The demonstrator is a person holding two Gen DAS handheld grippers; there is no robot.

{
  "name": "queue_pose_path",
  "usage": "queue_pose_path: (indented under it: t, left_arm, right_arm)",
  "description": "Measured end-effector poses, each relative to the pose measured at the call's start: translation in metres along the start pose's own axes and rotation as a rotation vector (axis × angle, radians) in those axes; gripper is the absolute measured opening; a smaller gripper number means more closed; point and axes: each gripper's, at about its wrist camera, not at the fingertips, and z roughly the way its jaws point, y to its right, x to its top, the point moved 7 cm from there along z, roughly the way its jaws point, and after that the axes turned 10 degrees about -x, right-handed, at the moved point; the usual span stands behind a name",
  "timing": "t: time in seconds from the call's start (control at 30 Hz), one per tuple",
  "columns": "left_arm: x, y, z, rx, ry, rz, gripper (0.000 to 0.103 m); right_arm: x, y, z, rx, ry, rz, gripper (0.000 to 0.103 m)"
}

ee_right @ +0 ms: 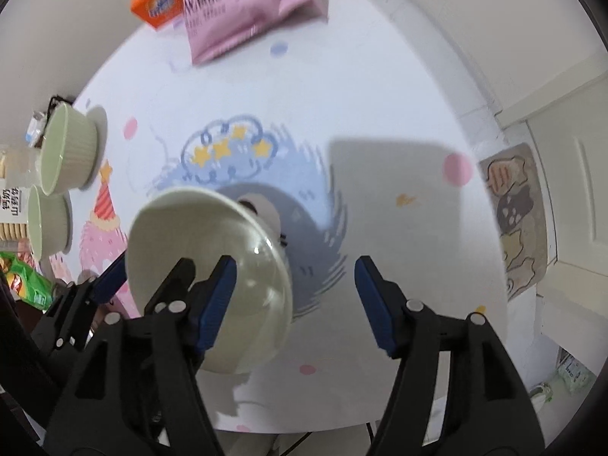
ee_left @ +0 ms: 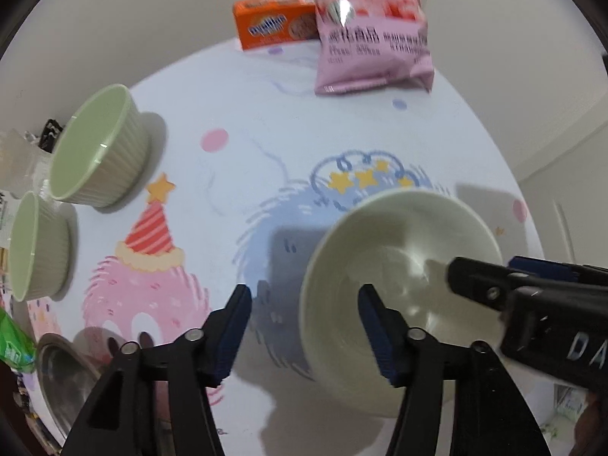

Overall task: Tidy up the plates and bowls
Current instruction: 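Carry the cream-white bowl with both grippers, lower it and open, then move both open grippers to a pale green ribbed bowl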

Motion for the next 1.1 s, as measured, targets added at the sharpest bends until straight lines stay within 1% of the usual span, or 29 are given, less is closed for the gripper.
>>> queue_pose_path:
  t: [0.1, 0.23, 0.4, 0.43, 0.5, 0.53, 0.6, 0.7, 0.83, 0.87, 0.97, 1.1]
  left_arm:
    - [-0.001, -0.005, -0.015, 0.009, 0.016, -0.014, 0.064]
    - [-0.001, -0.020, -0.044, 0.030, 0.043, -0.049, 0.068]
    - [0.005, -0.051, -0.089, 0.084, 0.089, -0.108, 0.071]
    - [0.006, -0.059, -0.097, 0.082, 0.102, -0.122, 0.072]
    - [0.009, -0.073, -0.109, 0.080, 0.124, -0.154, 0.074]
    - [0.010, -0.080, -0.117, 0.080, 0.137, -0.174, 0.075]
    - [0.011, -0.097, -0.134, 0.086, 0.168, -0.214, 0.076]
    - [0.009, -0.115, -0.151, 0.101, 0.194, -0.242, 0.079]
    - [0.004, -0.136, -0.177, 0.161, 0.275, -0.278, 0.081]
    - [0.003, -0.142, -0.181, 0.171, 0.284, -0.286, 0.082]
    - [-0.001, -0.157, -0.187, 0.181, 0.286, -0.312, 0.082]
    - [-0.006, -0.174, -0.190, 0.193, 0.289, -0.353, 0.082]
  right_arm:
    - [0.003, 0.012, -0.015, -0.002, 0.028, 0.061, 0.066]
    - [0.005, 0.017, -0.041, 0.029, 0.075, 0.126, 0.068]
    - [0.008, -0.009, -0.073, 0.092, 0.132, 0.129, 0.071]
    - [0.010, -0.017, -0.079, 0.111, 0.145, 0.133, 0.072]
    - [0.013, -0.035, -0.090, 0.147, 0.162, 0.136, 0.080]
    - [0.014, -0.044, -0.095, 0.162, 0.167, 0.130, 0.080]
    - [0.014, -0.068, -0.101, 0.191, 0.164, 0.092, 0.080]
    - [0.013, -0.096, -0.108, 0.212, 0.166, 0.036, 0.080]
    - [0.010, -0.138, -0.112, 0.219, 0.189, -0.076, 0.081]
    - [0.008, -0.145, -0.113, 0.216, 0.194, -0.098, 0.081]
    - [0.005, -0.167, -0.121, 0.202, 0.229, -0.163, 0.081]
    - [0.005, -0.181, -0.129, 0.199, 0.251, -0.203, 0.081]
